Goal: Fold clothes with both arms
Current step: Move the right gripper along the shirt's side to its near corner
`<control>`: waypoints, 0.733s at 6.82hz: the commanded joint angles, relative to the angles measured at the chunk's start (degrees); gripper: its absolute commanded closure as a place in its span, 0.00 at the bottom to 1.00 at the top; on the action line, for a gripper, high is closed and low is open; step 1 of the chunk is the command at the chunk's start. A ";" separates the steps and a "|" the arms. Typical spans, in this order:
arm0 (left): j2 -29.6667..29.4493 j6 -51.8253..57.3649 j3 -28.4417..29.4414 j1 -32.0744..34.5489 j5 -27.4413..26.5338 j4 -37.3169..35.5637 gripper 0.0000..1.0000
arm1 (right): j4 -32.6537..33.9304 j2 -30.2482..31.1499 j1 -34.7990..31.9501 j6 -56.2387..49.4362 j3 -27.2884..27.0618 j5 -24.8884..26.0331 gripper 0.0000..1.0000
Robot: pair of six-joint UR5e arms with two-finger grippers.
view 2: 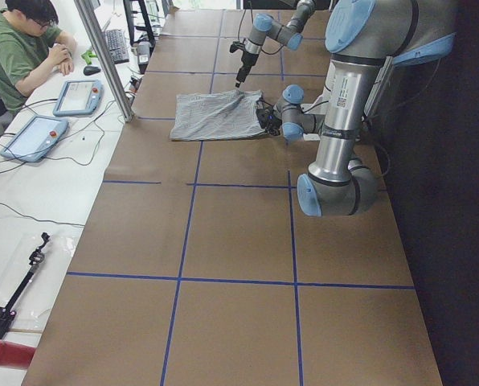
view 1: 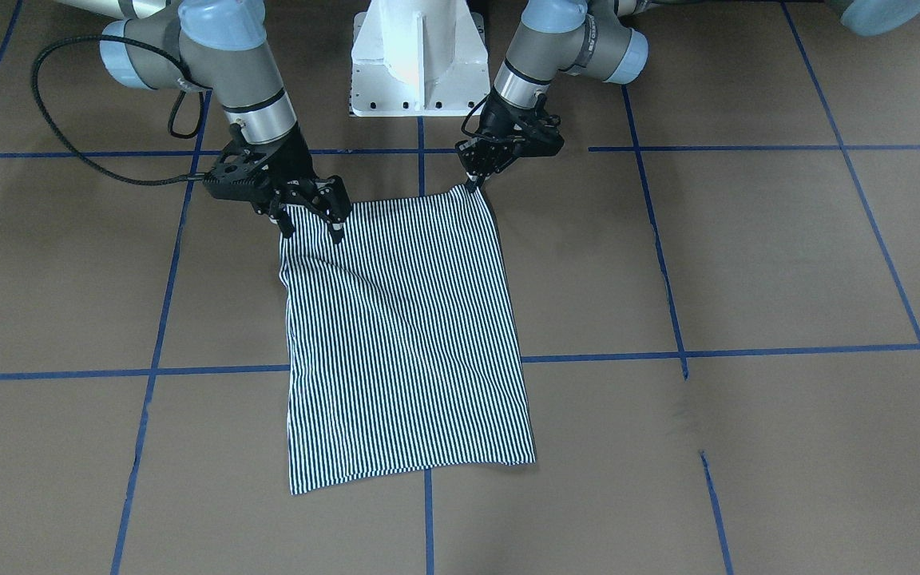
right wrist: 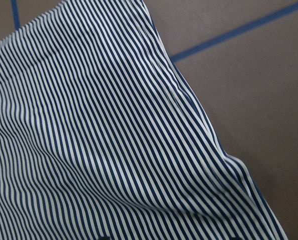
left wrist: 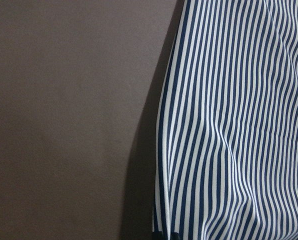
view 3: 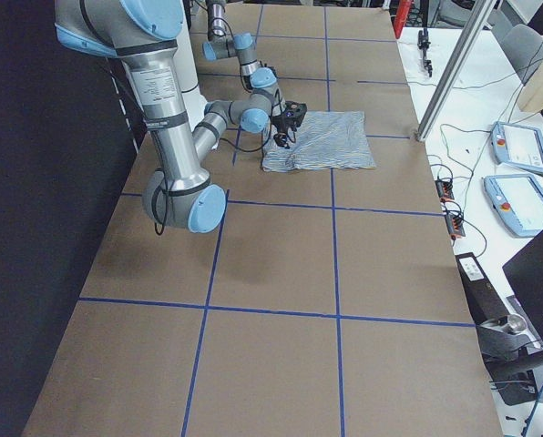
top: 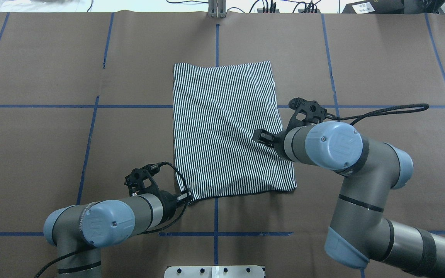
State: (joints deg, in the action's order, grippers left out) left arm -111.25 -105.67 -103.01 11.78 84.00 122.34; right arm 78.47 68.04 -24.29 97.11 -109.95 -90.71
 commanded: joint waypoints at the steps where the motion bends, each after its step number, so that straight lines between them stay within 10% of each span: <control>1: -0.28 -0.06 -0.26 0.00 -0.16 0.01 1.00 | 6.15 -0.80 7.65 12.79 -0.35 3.33 0.33; 5: -0.81 -0.06 -0.52 0.00 -0.16 -0.08 1.00 | 11.52 -3.59 8.30 14.16 2.10 5.10 0.34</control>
State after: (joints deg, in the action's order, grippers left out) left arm -112.03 -105.73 -103.48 11.78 83.85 122.26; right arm 88.85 66.11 -15.71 111.30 -109.17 -85.73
